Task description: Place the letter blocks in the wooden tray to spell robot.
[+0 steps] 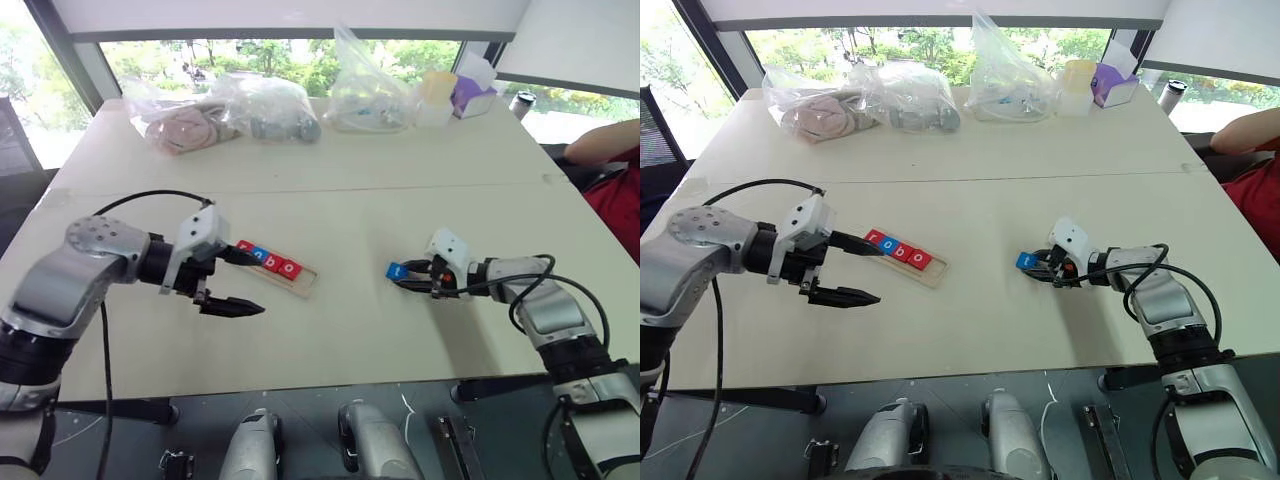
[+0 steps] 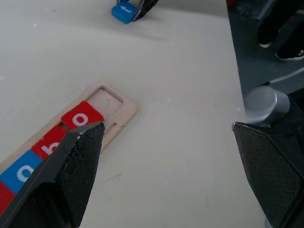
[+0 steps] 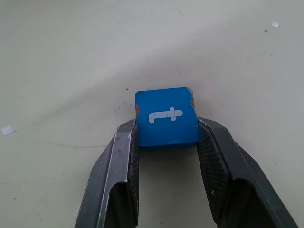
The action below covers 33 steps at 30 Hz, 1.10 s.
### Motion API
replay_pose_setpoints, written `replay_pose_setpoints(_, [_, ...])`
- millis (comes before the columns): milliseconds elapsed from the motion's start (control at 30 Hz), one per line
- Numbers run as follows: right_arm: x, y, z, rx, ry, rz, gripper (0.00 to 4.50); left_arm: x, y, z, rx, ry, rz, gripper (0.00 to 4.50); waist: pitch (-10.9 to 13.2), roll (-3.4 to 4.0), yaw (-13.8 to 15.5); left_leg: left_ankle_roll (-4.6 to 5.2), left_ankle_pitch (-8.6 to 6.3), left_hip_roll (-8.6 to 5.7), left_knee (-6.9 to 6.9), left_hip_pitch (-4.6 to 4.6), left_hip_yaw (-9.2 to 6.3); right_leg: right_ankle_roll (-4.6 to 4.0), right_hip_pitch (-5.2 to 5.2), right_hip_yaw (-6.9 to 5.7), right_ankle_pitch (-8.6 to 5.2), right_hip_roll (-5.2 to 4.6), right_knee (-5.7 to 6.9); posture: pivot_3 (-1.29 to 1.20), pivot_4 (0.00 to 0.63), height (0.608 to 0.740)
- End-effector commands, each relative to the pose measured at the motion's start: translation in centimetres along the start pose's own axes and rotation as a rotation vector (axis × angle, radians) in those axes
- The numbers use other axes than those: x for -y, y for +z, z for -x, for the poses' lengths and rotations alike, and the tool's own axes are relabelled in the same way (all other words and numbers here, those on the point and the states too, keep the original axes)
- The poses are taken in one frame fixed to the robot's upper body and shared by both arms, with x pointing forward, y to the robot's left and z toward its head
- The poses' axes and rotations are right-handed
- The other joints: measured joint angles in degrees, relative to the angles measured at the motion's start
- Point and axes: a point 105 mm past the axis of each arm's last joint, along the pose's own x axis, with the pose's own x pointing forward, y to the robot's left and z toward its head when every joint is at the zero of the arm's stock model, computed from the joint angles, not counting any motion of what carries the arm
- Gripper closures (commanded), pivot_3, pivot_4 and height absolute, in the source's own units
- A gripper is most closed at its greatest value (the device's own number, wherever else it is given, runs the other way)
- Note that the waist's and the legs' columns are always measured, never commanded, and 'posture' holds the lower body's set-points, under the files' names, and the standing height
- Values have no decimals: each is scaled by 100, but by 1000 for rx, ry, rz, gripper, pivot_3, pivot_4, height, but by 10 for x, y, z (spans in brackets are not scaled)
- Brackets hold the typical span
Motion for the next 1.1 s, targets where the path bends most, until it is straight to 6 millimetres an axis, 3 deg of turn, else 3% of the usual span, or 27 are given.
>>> replay_pose_setpoints(33, [5,25,3,65,-53,27,3368,-9,-7,18,-32,79,10,0,0,0,-11,0,0,1,-1,1,1,0,0,1,0,0,1,0,150,740])
replay_pose_setpoints(167, [-4,60,-6,85,-58,52,3368,-19,-20,38,-83,160,36,0,1,2,-13,0,0,5,-4,0,2,-3,-12,1,2,5,12,0,150,740])
replay_pose_setpoints(300, [-40,95,-33,125,17,70,3368,-22,-30,51,-130,198,52,0,1,2,-1,-1,0,8,-6,-1,-3,-4,-13,-2,1,5,15,0,150,740])
replay_pose_setpoints(433, [-68,117,-58,145,64,37,3368,-24,-31,52,-117,221,60,0,1,2,10,-1,0,6,-9,-6,-1,-5,-15,-3,0,0,9,0,150,740])
replay_pose_setpoints(567, [-84,114,-74,102,86,49,3368,-21,-31,49,-103,222,71,0,0,0,31,-1,0,-1,-1,-12,3,-5,-12,-3,1,-13,1,0,150,740])
replay_pose_setpoints(733, [-92,115,-81,74,89,60,3368,-20,-32,47,-92,230,78,0,0,0,21,-1,0,-4,2,-12,8,-5,-11,-2,1,-18,0,0,150,740])
replay_pose_setpoints(1100, [-84,104,-87,8,49,72,3368,-16,-29,37,-69,218,82,0,0,-1,-2,-1,0,3,-3,-10,2,-4,-14,-4,2,-6,4,0,150,740])
